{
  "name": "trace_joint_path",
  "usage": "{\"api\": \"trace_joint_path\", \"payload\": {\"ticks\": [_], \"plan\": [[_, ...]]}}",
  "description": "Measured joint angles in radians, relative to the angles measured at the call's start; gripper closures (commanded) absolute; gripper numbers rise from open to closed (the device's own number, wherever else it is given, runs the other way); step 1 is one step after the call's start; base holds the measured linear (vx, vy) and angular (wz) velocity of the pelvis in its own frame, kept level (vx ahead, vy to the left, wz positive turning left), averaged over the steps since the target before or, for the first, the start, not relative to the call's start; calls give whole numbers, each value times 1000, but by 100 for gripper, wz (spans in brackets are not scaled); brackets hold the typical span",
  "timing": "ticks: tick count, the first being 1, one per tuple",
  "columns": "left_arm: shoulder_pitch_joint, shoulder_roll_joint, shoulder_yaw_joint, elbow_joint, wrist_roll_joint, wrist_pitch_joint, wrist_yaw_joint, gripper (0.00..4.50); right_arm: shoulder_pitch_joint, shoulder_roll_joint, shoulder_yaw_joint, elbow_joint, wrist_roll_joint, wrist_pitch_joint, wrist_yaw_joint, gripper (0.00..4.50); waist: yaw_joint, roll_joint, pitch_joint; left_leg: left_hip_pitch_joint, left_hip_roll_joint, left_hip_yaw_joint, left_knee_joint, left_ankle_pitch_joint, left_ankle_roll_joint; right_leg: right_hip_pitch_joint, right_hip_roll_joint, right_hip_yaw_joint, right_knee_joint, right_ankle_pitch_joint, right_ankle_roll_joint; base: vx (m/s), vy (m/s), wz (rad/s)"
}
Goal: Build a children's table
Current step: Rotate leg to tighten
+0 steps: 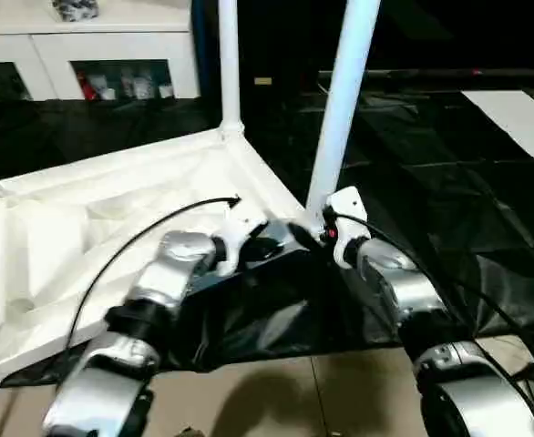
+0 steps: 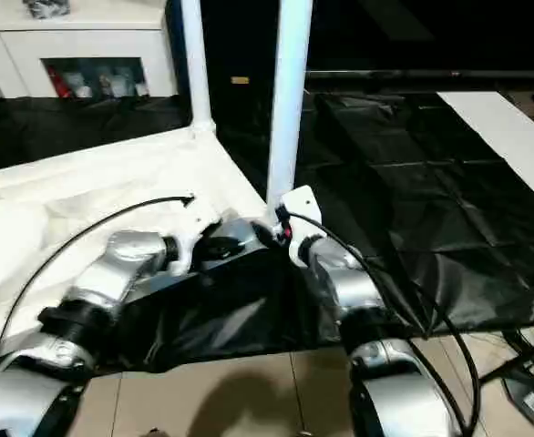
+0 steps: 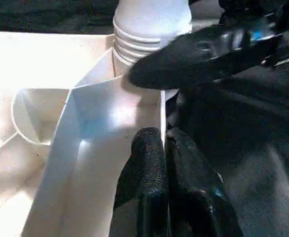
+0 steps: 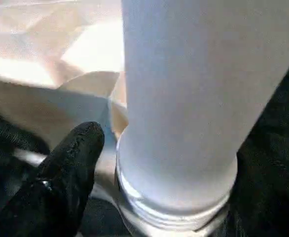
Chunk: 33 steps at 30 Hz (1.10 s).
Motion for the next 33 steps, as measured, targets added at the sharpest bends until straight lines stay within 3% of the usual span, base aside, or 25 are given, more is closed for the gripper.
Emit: {"api": "trace_joint_path", "payload": {"ticks": [5, 15, 18, 26, 33], "plan": [[17, 64, -17, -19, -24, -41, -148, 450, 27, -73, 66, -34, -8, -86, 203, 65, 2, 0, 0, -1, 0, 0, -1, 0, 0, -1, 0, -1, -1, 0, 0, 0, 0, 0], [35, 126, -42, -27, -70, -63, -353, 450, 71, -181, 125, -131, 46, -85, 536, 65, 18, 1, 1, -2, 1, 0, 1, 0, 0, -1, 0, -1, 1, 0, 0, 0, 0, 0], [37, 139, -48, -26, -76, -63, -421, 450, 88, -209, 142, -182, 64, -61, 631, 96, 32, 1, 1, -2, 1, 0, 1, 0, 0, -1, 0, -1, 0, 0, 0, 0, 0, 0], [38, 163, -65, -26, -90, -59, -496, 450, 105, -227, 165, -237, 75, -18, 701, 163, 43, 0, 1, -3, 1, 0, 2, 0, 0, -1, -1, -2, 0, 0, 0, 0, 0, 0], [37, 134, -61, -15, -68, -88, -425, 450, 112, -223, 141, -229, 65, -3, 650, 178, 51, 1, 0, -2, 1, 0, 3, 0, 0, 0, -1, -2, 1, 0, 0, 0, 0, 0]]}}
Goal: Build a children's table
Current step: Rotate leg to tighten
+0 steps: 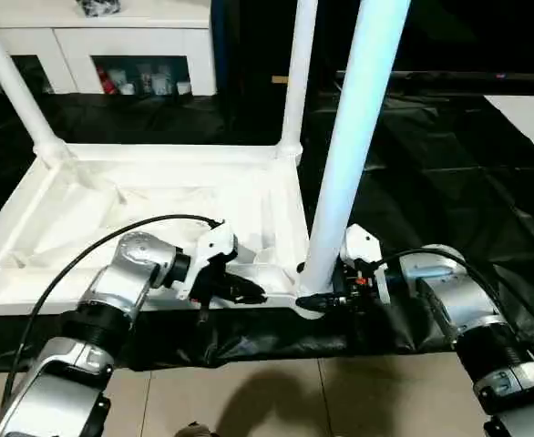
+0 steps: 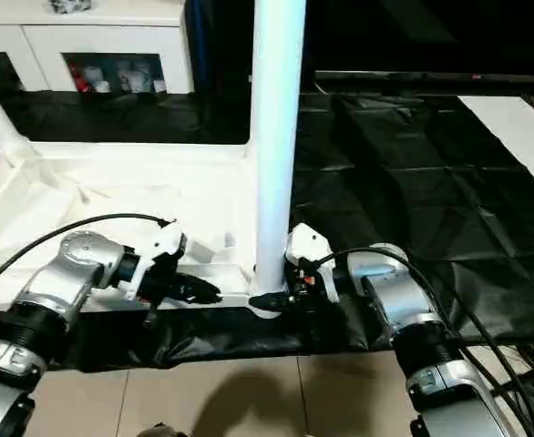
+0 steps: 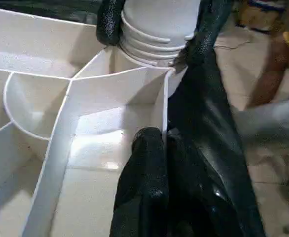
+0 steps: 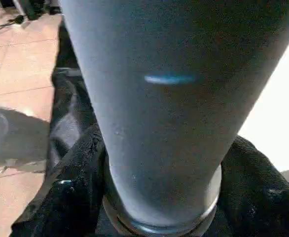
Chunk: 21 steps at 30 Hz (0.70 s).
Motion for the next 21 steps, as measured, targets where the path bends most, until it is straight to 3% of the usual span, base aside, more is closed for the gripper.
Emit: {"api": "trace_joint_path", "payload": {"ticks": [3, 7, 10, 13, 14, 21], "plan": [[-8, -33, 18, 21, 13, 0, 112, 450, -8, 31, -38, 36, -17, 11, -135, 178, -2, 1, 0, 3, 0, 0, 1, 0, 0, 3, 0, 0, 1, 0, 0, 0, 0, 0], [-46, -100, 55, 62, 53, 36, 339, 450, -81, 164, -116, 163, -52, 47, -506, 179, -29, 0, -1, 4, 0, 0, 2, 2, -3, 2, 0, 0, 0, 0, 1, 0, 0, 0], [-57, -145, 60, 65, 66, 63, 443, 450, -116, 218, -153, 218, -54, 54, -681, 179, -38, 1, -1, 4, -1, -1, 1, 2, -3, 3, 0, 0, -1, 1, 1, 0, 0, 0], [-65, -171, 67, 66, 78, 76, 499, 450, -138, 245, -168, 254, -63, 36, -768, 179, -39, 1, -1, 3, -1, -1, -3, 2, -3, 2, 0, 0, -1, 1, -1, 0, 0, 0], [-66, -172, 69, 66, 78, 77, 501, 450, -139, 250, -170, 262, -66, 21, -776, 124, -39, 1, -1, 3, -1, -1, -4, 2, -3, 1, 0, 0, -1, 1, 0, 0, 0, 0], [-66, -172, 71, 64, 81, 82, 482, 450, -139, 258, -170, 277, -86, -16, -769, 71, -42, 1, -1, 2, -1, -1, -4, 2, -3, 1, 0, 0, -2, 1, 0, 0, 0, 0]]}}
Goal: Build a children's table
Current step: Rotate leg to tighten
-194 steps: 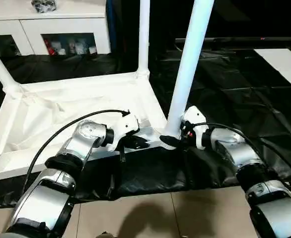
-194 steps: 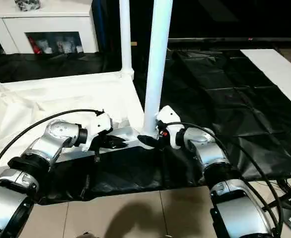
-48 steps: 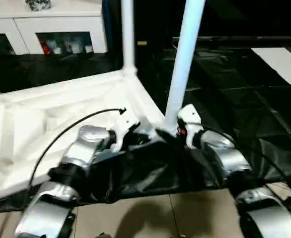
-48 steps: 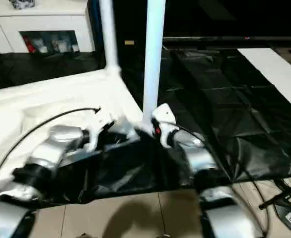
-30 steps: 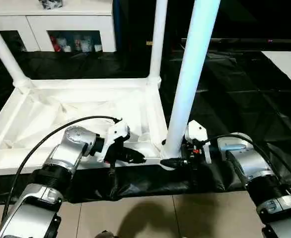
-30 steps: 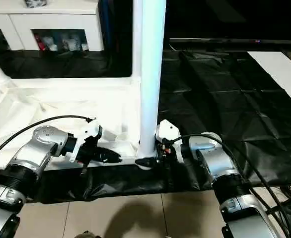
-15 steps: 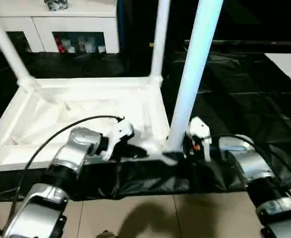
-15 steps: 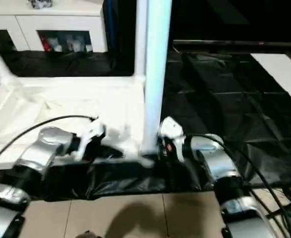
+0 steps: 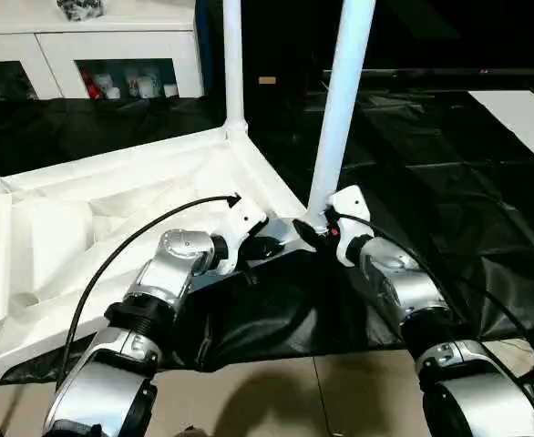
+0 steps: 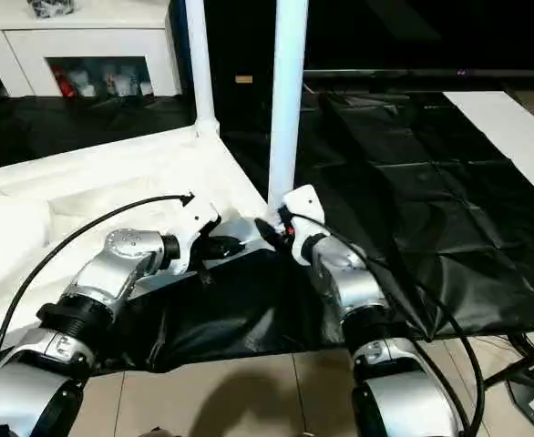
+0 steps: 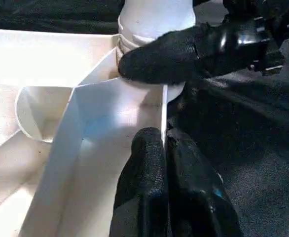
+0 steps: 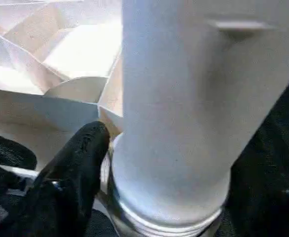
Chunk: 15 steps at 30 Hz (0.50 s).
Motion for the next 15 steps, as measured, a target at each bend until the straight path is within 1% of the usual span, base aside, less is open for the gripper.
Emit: {"api": "trace_joint_path", "payload": {"ticks": [1, 4, 6, 8, 11, 15], "plan": [[1, 7, 0, -3, -1, 0, -13, 450, 0, 0, 1, 0, 0, -4, 11, 54, -2, 0, 0, 0, 0, 0, 0, 0, 0, 0, 0, 0, 0, 0, 0, 0, 0, 0], [12, 28, 0, -23, -5, -2, -51, 450, 1, -12, 11, 0, -1, -22, 75, 54, -8, 0, 0, -2, 0, 0, -1, 0, 0, -2, 0, 0, 0, 0, 0, 0, 0, 0], [25, 49, -7, -48, -11, -1, -105, 450, 3, -36, 32, -2, 0, -45, 151, 54, -9, 1, 0, -3, 0, 0, -1, 0, 0, -3, 0, -1, 0, 0, 0, 0, 0, 0], [33, 70, -16, -62, -31, -1, -172, 450, 14, -69, 47, -18, 11, -59, 260, 54, -8, 0, 1, -4, 1, 0, -1, 0, 1, -3, 0, -2, 0, -1, -1, 0, 0, 0], [49, 103, -17, -74, -59, -2, -255, 450, 42, -111, 73, -65, 35, -58, 404, 54, -4, 0, 1, -5, 1, 0, 0, 1, 3, -4, 0, -2, 0, -1, -1, 0, 0, 0], [68, 138, -25, -88, -85, 0, -360, 450, 77, -162, 104, -146, 68, -18, 577, 54, 8, 0, 1, -5, 2, 0, 2, 0, 2, -3, 0, -2, 2, 0, -1, 0, 0, 0]]}}
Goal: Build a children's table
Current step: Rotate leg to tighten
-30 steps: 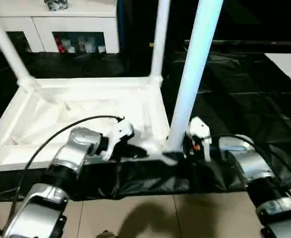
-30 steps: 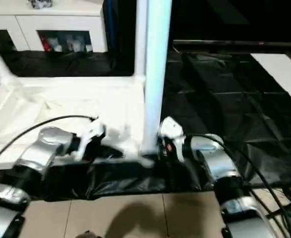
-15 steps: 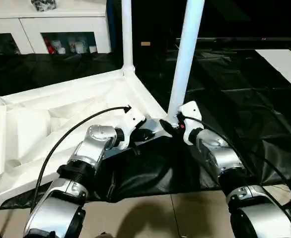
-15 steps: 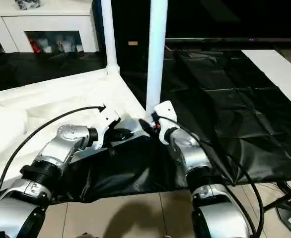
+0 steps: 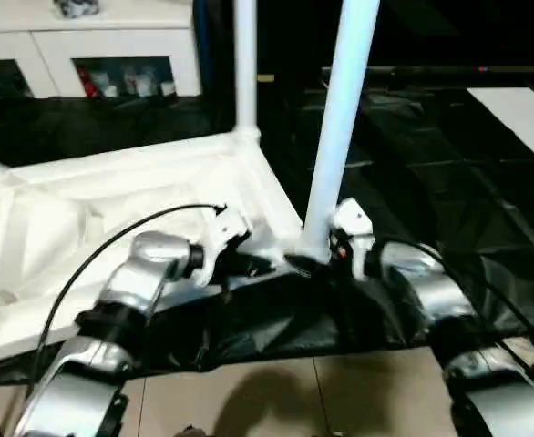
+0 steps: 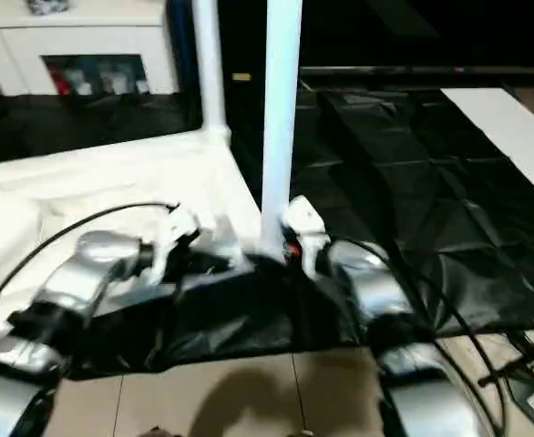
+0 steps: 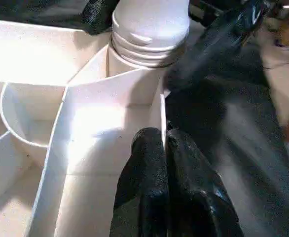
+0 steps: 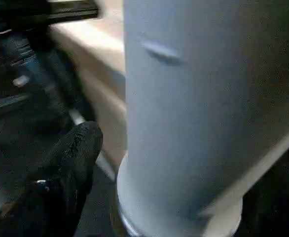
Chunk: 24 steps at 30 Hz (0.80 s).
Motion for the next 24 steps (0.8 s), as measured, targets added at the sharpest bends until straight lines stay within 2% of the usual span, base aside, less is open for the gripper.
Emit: {"api": "trace_joint_path", "payload": {"ticks": [2, 6, 7, 12, 19, 24], "plan": [[5, 12, -5, -8, -3, 5, -48, 450, 13, -28, 18, -30, 18, 20, 85, 54, 12, 0, 0, 0, 0, 0, 1, 0, 0, 0, 0, 0, 1, 0, 0, 0, 0, 0], [9, 36, -20, -9, -18, 10, -110, 450, 21, -57, 48, -71, 23, 47, 180, 54, 18, 0, 0, 0, 0, 0, 2, 0, 0, 1, 0, 0, 1, 0, 0, 0, 0, 0], [9, 38, -22, -9, -19, 10, -120, 450, 24, -64, 54, -83, 23, 54, 196, 78, 20, 0, 0, 0, 0, 0, 2, 0, 0, 1, -1, 0, 1, 0, 0, 0, 0, 0], [9, 48, -33, -9, -22, 11, -165, 450, 42, -78, 59, -127, 26, 91, 235, 108, 27, 0, 0, -1, 0, 0, 1, 0, 0, 1, -1, 0, 0, 0, 0, 0, 0, 0], [9, 46, -35, -9, -19, 9, -172, 450, 49, -82, 58, -141, 27, 112, 235, 166, 35, 0, 0, 0, 0, 0, 2, 0, 0, 1, -1, 0, 1, 0, 0, 0, 0, 0], [9, 29, -30, -9, -11, 5, -102, 450, 56, -62, 33, -134, 20, 114, 150, 178, 34, 1, -1, 1, 0, 0, 2, 1, 0, 2, -1, 0, 2, 0, 0, 0, 0, 0]]}}
